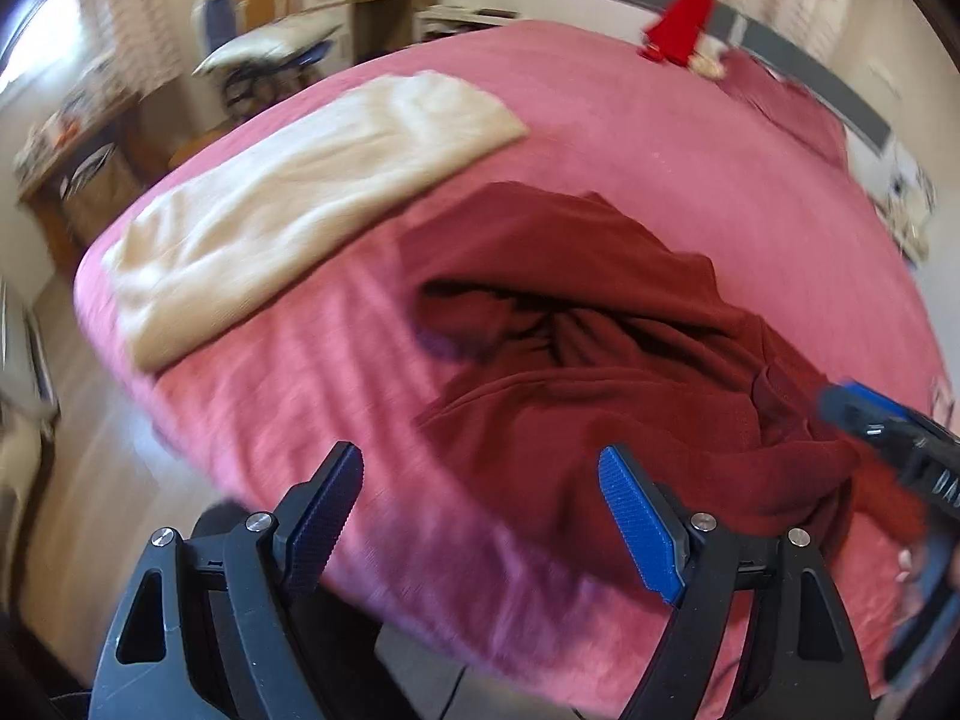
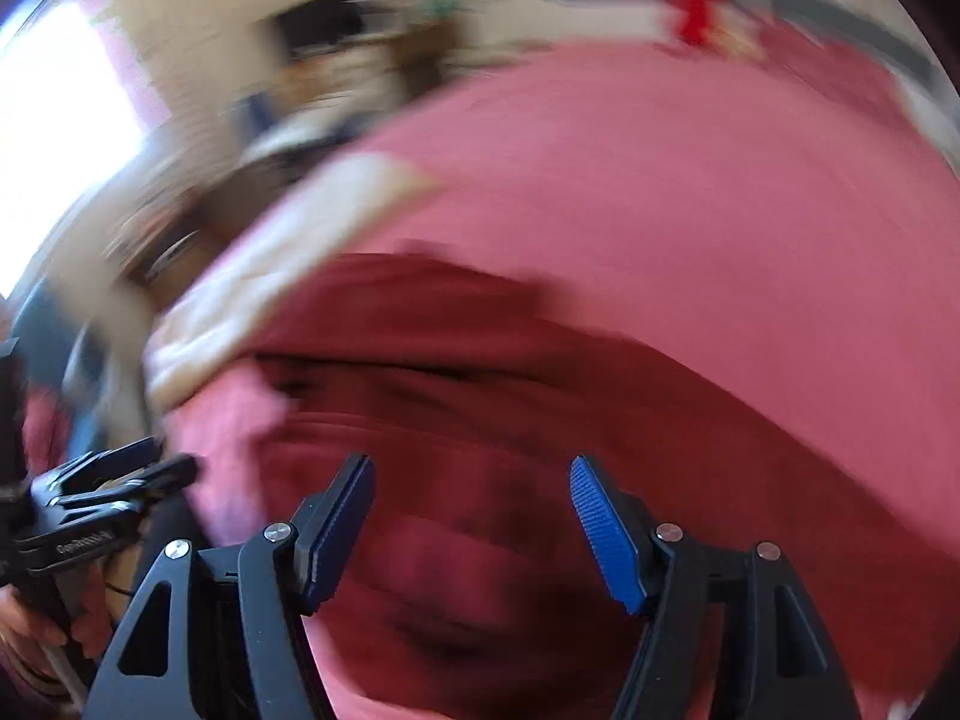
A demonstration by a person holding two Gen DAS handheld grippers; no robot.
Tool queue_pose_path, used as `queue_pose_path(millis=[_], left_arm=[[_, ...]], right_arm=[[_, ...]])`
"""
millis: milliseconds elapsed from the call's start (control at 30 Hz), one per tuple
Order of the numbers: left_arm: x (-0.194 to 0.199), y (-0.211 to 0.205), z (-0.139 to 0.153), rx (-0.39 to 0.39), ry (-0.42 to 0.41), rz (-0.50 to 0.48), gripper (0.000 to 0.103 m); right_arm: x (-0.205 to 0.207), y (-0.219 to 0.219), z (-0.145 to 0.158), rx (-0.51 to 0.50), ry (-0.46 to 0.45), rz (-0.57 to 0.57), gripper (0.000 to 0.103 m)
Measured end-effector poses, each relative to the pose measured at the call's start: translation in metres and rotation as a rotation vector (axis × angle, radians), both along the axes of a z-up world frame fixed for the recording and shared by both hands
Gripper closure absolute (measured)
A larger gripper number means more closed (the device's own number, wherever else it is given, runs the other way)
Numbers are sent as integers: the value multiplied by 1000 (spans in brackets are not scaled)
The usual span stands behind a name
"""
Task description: Fold clothes
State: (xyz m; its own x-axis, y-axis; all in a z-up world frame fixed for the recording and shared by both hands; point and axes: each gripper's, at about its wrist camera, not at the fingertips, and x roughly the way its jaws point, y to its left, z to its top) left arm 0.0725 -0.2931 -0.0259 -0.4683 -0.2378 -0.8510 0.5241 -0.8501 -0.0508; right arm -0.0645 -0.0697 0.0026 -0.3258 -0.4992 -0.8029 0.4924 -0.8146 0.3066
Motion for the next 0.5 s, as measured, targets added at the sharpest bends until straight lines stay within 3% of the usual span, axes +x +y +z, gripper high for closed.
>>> queue_pose_path(millis=[67,167,233,333,367,400,500], left_arm=[[-27,9,-10,-42,-25,-55,20],[-58,15,-26,-165,-62,-103,20],[-79,18,-37,-249,-86,-133,20],[-106,22,-63,-403,-164,-195,20],[-111,24,-72,-437,-182,-227,19],[-110,28,-78,-475,-165,-265,18],[-99,35,-80,-548,-115,-328,18]], right_arm=[[-19,45,-22,0,-81,-134,34],[-38,74,-58,-1,-194,-194,34],[-45,75,-77,-24,-252,-182,32],[-46,54,-86,-35,-234,-133,34],[-45,46,-85,-29,-224,-109,48],[-46,40,-83,-15,-221,-92,69],[-50,38,-77,-29,-233,-81,91]])
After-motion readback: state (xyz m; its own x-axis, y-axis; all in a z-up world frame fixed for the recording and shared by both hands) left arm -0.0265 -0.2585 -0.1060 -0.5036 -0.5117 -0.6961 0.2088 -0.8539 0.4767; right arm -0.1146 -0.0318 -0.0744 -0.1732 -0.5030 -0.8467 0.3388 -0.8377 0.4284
